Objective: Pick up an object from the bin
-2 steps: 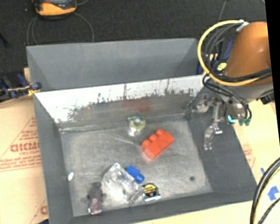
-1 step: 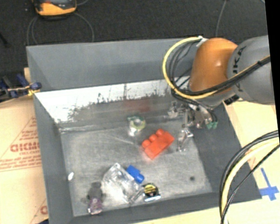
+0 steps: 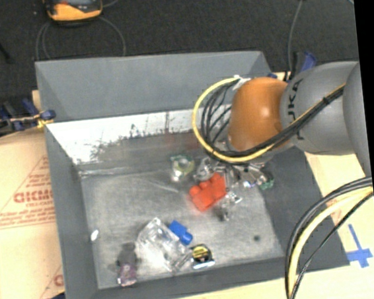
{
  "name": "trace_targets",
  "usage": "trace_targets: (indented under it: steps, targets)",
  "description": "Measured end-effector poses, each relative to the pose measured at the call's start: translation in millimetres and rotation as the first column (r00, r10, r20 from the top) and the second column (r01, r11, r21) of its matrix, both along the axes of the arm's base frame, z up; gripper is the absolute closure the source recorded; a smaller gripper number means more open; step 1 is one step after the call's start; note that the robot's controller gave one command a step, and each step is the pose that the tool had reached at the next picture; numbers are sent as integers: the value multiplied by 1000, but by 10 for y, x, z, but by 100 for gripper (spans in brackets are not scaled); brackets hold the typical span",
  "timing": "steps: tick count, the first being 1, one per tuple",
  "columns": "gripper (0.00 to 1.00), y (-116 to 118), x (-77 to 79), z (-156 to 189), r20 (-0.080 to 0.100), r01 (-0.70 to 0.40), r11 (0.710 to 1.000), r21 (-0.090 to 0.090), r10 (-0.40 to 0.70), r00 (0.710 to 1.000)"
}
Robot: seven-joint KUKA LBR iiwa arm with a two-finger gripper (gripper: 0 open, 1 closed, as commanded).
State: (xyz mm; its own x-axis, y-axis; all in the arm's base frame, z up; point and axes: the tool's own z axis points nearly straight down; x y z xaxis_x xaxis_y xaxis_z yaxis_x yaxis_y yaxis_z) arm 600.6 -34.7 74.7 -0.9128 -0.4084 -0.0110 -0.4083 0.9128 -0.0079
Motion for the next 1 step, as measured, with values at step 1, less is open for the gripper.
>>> trace_targets:
  steps: [1]
  targets:
    - [100, 16, 31, 31, 11, -1, 1000, 3, 1, 1000]
